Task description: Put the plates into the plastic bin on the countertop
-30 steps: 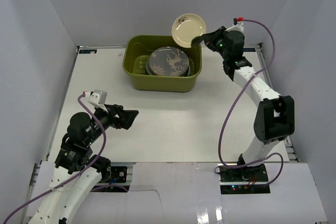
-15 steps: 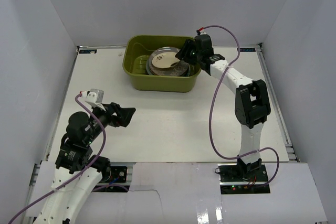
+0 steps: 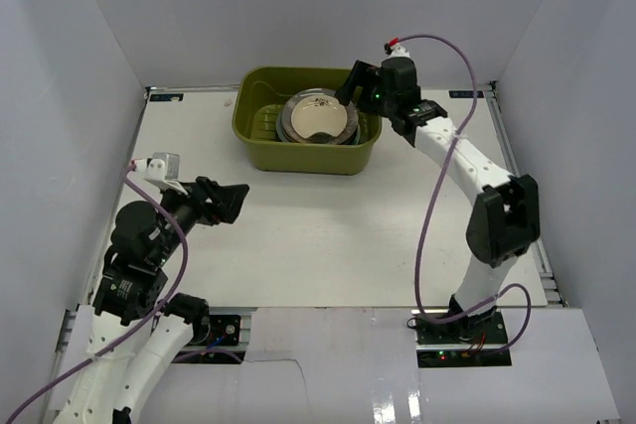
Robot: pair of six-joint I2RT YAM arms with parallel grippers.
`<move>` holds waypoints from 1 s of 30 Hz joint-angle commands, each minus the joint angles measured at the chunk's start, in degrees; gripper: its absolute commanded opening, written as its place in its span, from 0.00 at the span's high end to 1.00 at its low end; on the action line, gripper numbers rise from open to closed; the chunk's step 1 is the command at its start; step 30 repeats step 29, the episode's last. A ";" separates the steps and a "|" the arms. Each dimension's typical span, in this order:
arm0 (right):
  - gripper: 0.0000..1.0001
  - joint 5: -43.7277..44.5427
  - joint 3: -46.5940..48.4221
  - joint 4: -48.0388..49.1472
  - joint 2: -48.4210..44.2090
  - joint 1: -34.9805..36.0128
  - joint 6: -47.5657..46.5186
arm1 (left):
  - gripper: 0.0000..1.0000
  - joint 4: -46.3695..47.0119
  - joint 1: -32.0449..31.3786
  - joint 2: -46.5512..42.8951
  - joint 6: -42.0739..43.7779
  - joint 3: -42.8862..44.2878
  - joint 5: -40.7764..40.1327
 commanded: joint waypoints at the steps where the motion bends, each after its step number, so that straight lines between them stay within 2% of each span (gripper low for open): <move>1: 0.10 3.29 -5.23 4.51 -15.61 0.08 -3.83 | 0.02 1.03 0.29 1.46 -1.88 6.76 -4.44; 3: 0.10 2.95 -12.14 7.40 -21.70 0.00 -4.53 | 0.02 1.03 0.29 2.08 -2.23 9.05 -6.19; 4: 0.10 2.94 -14.37 7.94 -28.34 0.00 -5.06 | 0.02 1.03 0.37 2.17 -2.41 11.06 -6.90; 6: 0.10 3.21 -19.11 10.03 -35.58 0.00 -6.20 | 0.02 1.21 0.37 1.73 -2.41 12.74 -9.61; 7: 0.10 4.08 -24.01 10.40 -43.36 0.08 -6.73 | 0.02 1.21 0.37 1.38 -2.32 13.88 -10.68; 9: 0.10 6.01 -31.48 10.93 -51.40 0.00 -7.78 | 0.02 1.21 0.29 -0.28 -2.23 14.77 -13.74; 10: 0.10 6.72 -34.05 11.28 -59.35 0.00 -8.14 | 0.02 1.29 0.29 -0.90 -1.89 14.86 -14.63; 13: 0.10 10.23 -42.48 11.37 -73.25 0.00 -10.15 | 0.02 0.95 0.29 -3.37 0.74 13.55 -16.40; 16: 0.10 15.15 -47.42 8.84 -82.24 0.00 -11.57 | 0.02 -2.20 0.37 -5.21 1.72 11.70 -19.02; 21: 0.10 19.20 -50.24 4.78 -87.38 0.00 -13.67 | 0.02 -4.59 0.29 -7.15 1.28 7.56 -19.21; 30: 0.10 20.17 -46.74 4.51 -85.80 0.00 -17.45 | 0.02 -3.63 0.37 -4.26 1.37 10.64 -17.63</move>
